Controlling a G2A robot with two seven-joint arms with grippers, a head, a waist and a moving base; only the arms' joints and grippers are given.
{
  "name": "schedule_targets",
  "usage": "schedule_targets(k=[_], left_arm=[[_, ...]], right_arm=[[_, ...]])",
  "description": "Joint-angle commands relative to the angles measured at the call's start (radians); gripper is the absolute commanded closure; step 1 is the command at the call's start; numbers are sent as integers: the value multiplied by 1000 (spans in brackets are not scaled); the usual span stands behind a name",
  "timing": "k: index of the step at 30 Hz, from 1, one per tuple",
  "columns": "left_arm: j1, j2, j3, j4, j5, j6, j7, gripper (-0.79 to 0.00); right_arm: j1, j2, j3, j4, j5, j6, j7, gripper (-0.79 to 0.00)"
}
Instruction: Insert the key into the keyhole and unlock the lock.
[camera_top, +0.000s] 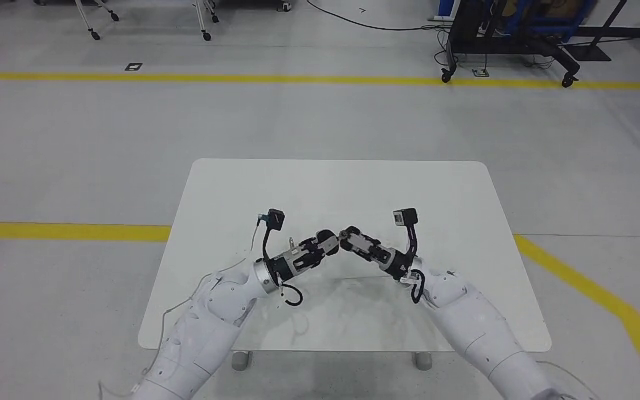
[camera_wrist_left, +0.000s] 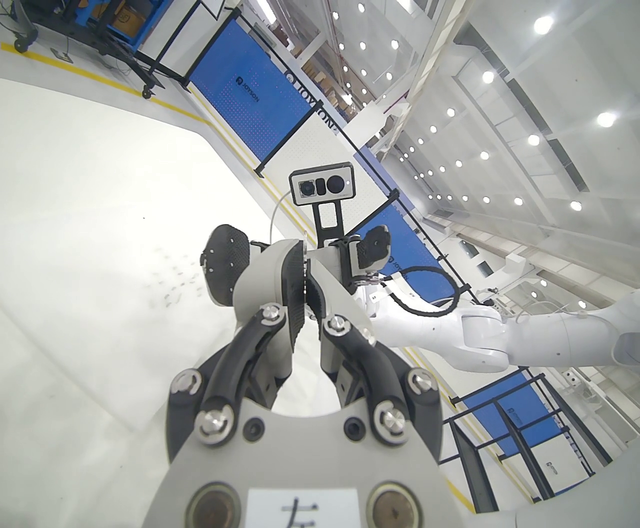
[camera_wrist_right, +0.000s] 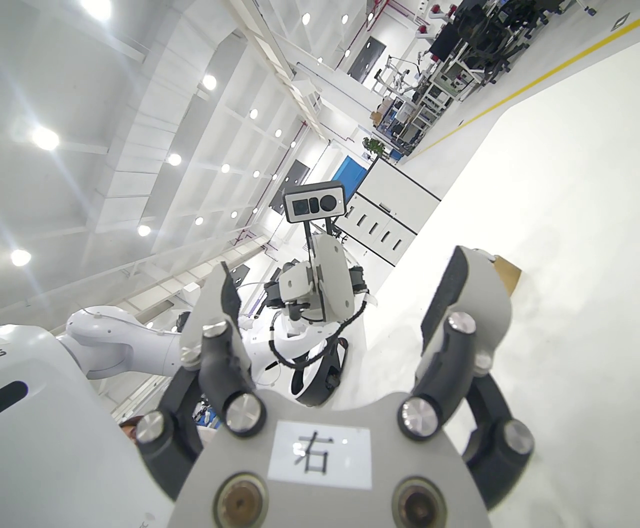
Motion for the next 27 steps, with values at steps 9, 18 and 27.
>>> schedule_targets(k=[9, 18, 27], left_arm=[[4, 14, -13, -29, 76, 28, -57, 0], [2, 25, 14, -48, 207, -14, -120, 0], [-3, 31, 32, -51, 210, -45, -135, 0]], right_arm=[[48, 60, 129, -17, -332, -60, 138, -785], [35, 133, 196, -167, -467, -43, 291, -653], [69, 184, 55, -189, -448, -73, 261, -650]])
